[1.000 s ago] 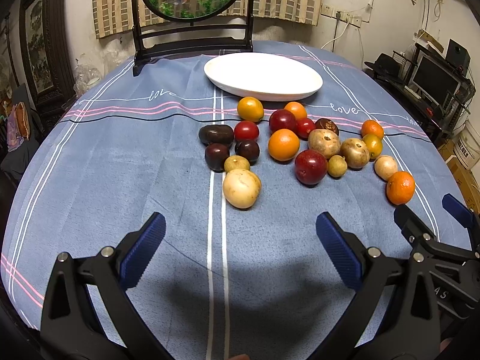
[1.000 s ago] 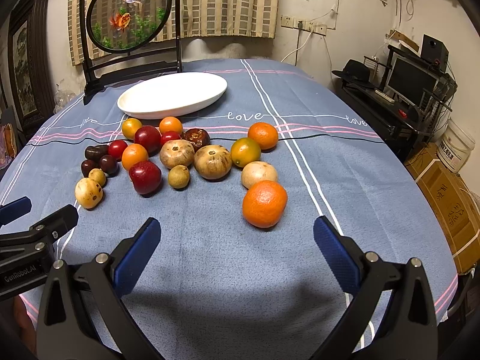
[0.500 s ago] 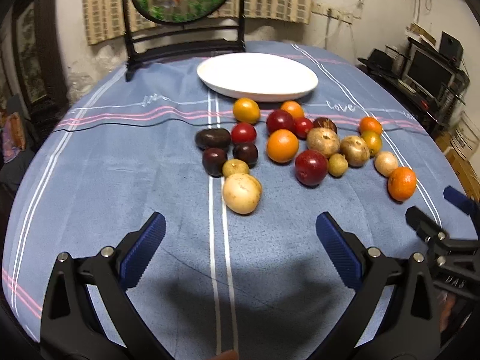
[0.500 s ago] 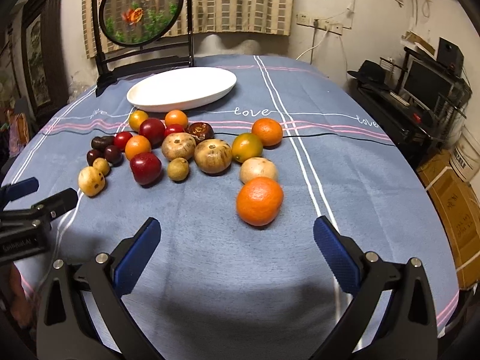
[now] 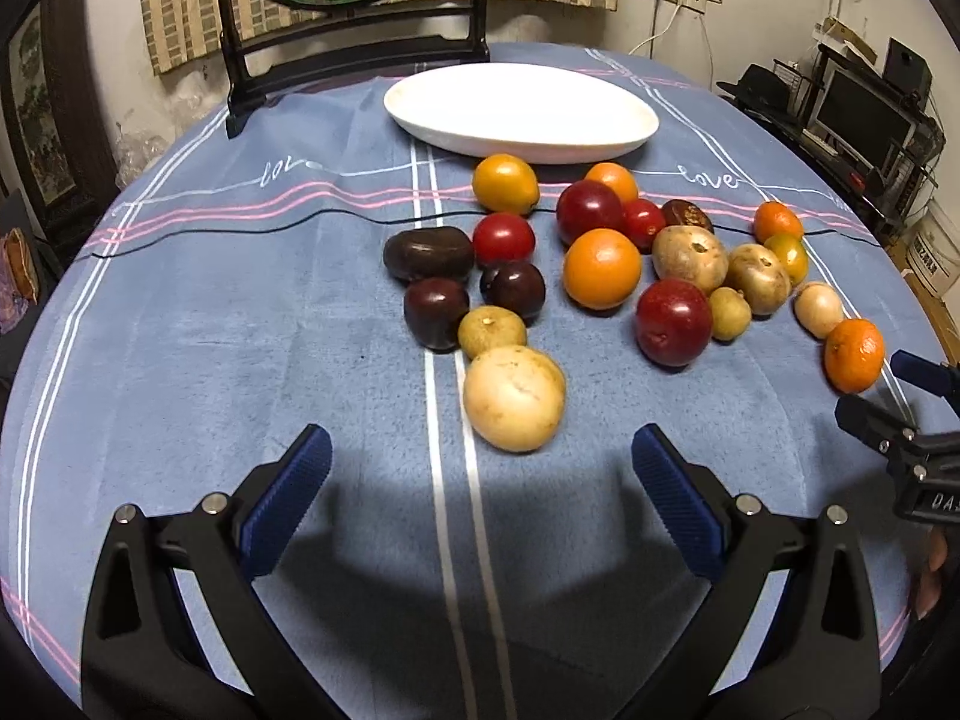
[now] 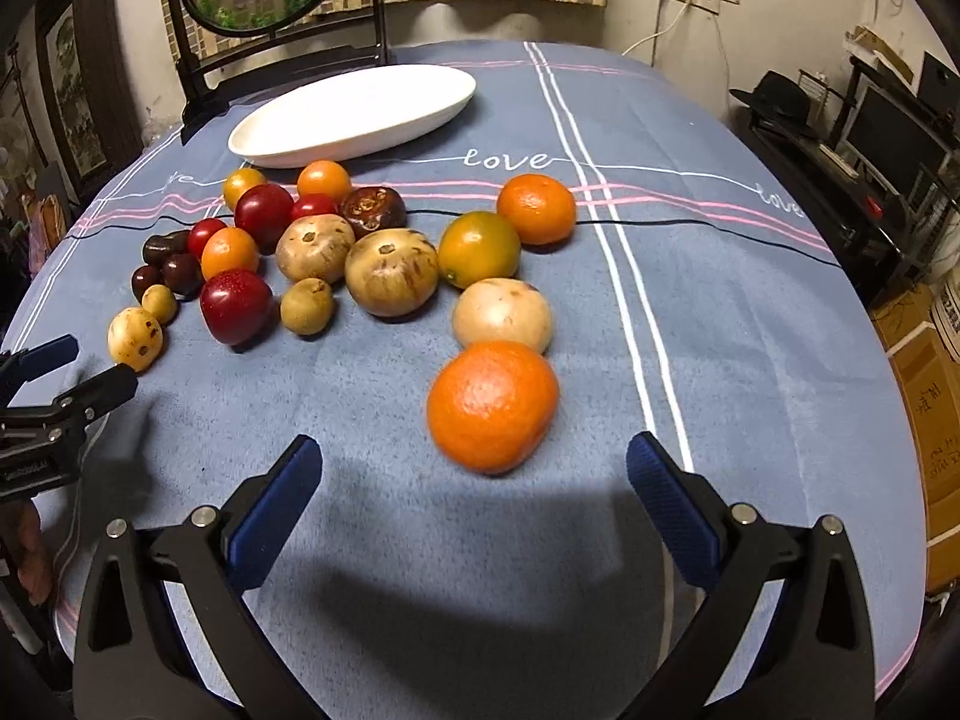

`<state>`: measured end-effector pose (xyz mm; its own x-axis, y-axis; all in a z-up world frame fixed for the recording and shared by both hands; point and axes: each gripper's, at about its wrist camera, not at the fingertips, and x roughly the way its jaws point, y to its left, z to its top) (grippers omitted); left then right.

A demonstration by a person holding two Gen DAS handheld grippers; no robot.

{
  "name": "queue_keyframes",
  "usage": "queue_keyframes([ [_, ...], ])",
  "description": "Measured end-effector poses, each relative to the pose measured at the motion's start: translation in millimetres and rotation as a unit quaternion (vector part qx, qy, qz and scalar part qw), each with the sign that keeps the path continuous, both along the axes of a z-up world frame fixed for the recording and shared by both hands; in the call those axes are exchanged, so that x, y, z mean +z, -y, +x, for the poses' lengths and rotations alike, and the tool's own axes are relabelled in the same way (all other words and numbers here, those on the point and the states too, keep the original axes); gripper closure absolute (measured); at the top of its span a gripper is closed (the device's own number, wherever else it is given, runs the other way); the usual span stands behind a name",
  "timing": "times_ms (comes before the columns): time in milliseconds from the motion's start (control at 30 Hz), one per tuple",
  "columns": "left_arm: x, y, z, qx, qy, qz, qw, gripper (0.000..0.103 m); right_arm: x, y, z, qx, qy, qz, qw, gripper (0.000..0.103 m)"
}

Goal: Organize fruits
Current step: 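Grasp the pale potato-like fruit with the left tool while the right tool grasps the orange, then carry the pale fruit and orange to the white plate and release both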

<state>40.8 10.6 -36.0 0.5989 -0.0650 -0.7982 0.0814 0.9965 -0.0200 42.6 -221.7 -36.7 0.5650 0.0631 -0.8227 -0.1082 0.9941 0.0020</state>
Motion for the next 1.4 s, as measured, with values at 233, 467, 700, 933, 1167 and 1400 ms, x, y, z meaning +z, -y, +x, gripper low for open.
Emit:
queue_keyframes([
  [233,-5,-5,14,0.011,-0.014,-0.011,0.9998,0.002,-8,2,8,0.014,-0.022,0.021,0.999,0.027],
  [467,-10,-7,18,0.013,-0.028,-0.015,0.9994,0.002,-8,16,12,-0.006,-0.019,0.034,0.999,0.059],
  [700,-10,-9,17,0.022,-0.025,-0.024,0.9991,0.002,-9,31,8,-0.017,-0.011,0.09,0.996,0.06],
  [933,-12,-6,23,0.037,-0.042,-0.031,0.9979,0.002,-10,26,-4,0.008,-0.002,0.104,0.994,0.06],
  [1167,-14,5,30,0.048,-0.049,-0.004,0.9976,0.041,-10,33,-11,0.017,-0.001,0.118,0.993,0.06],
  [1400,-7,11,21,0.028,-0.035,-0.001,0.999,0.066,-10,36,-16,0.015,0.0,0.121,0.992,0.06],
])
